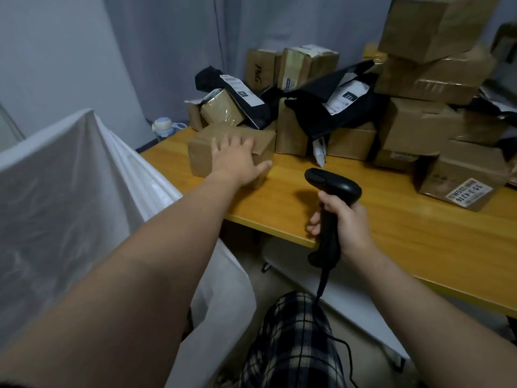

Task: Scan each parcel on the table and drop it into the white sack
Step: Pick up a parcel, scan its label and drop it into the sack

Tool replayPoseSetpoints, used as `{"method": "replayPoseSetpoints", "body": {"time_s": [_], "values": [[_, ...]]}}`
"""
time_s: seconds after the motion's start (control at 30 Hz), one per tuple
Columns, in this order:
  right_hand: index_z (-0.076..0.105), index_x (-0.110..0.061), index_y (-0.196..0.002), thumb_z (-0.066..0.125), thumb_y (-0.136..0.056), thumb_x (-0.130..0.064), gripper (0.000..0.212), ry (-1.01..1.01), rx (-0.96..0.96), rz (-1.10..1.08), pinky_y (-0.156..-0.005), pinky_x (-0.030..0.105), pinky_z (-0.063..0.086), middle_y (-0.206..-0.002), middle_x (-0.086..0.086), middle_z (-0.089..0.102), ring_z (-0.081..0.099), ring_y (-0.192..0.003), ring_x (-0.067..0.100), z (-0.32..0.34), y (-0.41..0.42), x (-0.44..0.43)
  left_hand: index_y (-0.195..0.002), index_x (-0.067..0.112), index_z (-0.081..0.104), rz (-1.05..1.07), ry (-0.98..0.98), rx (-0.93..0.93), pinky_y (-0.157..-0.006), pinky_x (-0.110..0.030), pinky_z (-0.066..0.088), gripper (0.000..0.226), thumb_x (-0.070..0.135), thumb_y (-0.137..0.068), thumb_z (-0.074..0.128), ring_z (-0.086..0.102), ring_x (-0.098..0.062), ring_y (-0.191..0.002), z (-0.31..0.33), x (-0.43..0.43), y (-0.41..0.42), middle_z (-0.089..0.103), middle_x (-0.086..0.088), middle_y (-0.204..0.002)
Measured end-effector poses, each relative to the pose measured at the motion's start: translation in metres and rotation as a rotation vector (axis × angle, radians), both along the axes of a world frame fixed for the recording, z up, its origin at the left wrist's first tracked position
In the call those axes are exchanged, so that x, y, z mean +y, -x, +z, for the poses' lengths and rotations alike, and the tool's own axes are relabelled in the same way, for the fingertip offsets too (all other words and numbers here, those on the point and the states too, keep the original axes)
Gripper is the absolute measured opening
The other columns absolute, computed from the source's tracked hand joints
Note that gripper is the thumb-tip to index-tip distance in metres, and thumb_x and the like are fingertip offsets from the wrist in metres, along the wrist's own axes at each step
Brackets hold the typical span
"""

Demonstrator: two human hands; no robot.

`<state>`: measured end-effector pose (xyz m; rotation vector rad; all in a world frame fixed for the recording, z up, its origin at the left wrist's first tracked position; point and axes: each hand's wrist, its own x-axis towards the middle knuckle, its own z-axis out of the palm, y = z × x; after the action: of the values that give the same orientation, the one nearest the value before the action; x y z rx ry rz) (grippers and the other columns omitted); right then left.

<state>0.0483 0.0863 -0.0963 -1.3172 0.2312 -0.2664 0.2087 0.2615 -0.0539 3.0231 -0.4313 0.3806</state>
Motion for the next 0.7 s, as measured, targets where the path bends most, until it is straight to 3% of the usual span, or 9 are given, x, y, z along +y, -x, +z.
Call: {"method": "replayPoseSetpoints", "body": {"time_s": [0.1,0.17,0.33,0.43,0.5,0.6,0.7], "values": [[0.059,-0.002,-0.088,0.063,-0.091,-0.021,0.020,-0.124,-0.033,-0.035,-0.059,0.039,0.058,-0.057,0.010,0.056,0.055,-0.042,0.022,-0.002,0.003,-0.007,-0.138,0.024,0.045,-0.051,0.038,-0.115,-0.110,-0.050,0.024,0.064,0.064,-0.089,0.041,0.039,-0.033,-0.131,-0.005,-0.002,0.017,0.048,-0.009,-0.140],[0.059,-0.002,-0.087,0.062,-0.090,-0.025,0.023,-0.189,-0.055,-0.042,-0.059,0.040,0.058,-0.057,0.011,0.055,0.055,-0.042,0.023,-0.003,0.008,-0.012,-0.133,0.024,0.051,-0.135,0.074,-0.195,-0.106,-0.046,0.027,0.061,0.064,-0.088,0.040,0.044,-0.031,-0.125,-0.013,0.000,0.041,0.053,-0.006,-0.134],[0.061,-0.005,-0.086,0.061,-0.091,-0.023,0.019,-0.148,-0.063,-0.021,-0.057,0.036,0.056,-0.057,0.010,0.054,0.053,-0.042,0.021,0.000,0.034,-0.021,-0.137,0.022,0.049,-0.409,0.110,-0.214,-0.111,-0.046,0.024,0.085,0.077,-0.075,0.033,0.042,-0.031,-0.131,-0.019,-0.001,0.107,0.051,-0.007,-0.140],[0.061,-0.010,-0.081,0.061,-0.092,-0.019,0.014,-0.070,-0.080,-0.083,-0.047,0.027,0.049,-0.054,0.004,0.053,0.050,-0.044,0.018,0.004,0.053,-0.027,-0.144,0.016,0.035,-0.583,0.084,-0.140,-0.115,-0.043,0.020,0.110,0.085,-0.060,0.050,0.033,-0.032,-0.139,-0.015,-0.010,0.132,0.041,-0.013,-0.147],[0.062,-0.012,-0.082,0.061,-0.092,-0.018,0.012,-0.100,-0.101,-0.130,-0.045,0.025,0.046,-0.053,0.001,0.052,0.050,-0.045,0.016,0.006,0.063,-0.031,-0.144,0.018,0.029,-0.694,0.020,-0.124,-0.115,-0.044,0.020,0.113,0.079,-0.056,0.064,0.031,-0.034,-0.140,-0.013,-0.013,0.136,0.035,-0.017,-0.150],[0.061,-0.011,-0.083,0.061,-0.093,-0.018,0.012,-0.127,-0.112,-0.152,-0.045,0.025,0.045,-0.054,0.001,0.052,0.049,-0.047,0.016,0.010,0.077,-0.037,-0.142,0.016,0.025,-0.766,-0.173,-0.297,-0.109,-0.053,0.028,0.115,0.062,-0.053,0.082,0.038,-0.041,-0.133,-0.024,-0.019,0.136,0.042,-0.023,-0.142],[0.061,-0.008,-0.088,0.062,-0.092,-0.019,0.012,-0.106,-0.107,-0.160,-0.044,0.024,0.047,-0.056,0.003,0.053,0.050,-0.047,0.016,0.013,0.089,-0.045,-0.142,0.011,0.026,-0.689,-0.194,-0.379,-0.101,-0.055,0.040,0.118,0.053,-0.050,0.089,0.050,-0.042,-0.123,-0.033,-0.032,0.141,0.051,-0.024,-0.133]]}}
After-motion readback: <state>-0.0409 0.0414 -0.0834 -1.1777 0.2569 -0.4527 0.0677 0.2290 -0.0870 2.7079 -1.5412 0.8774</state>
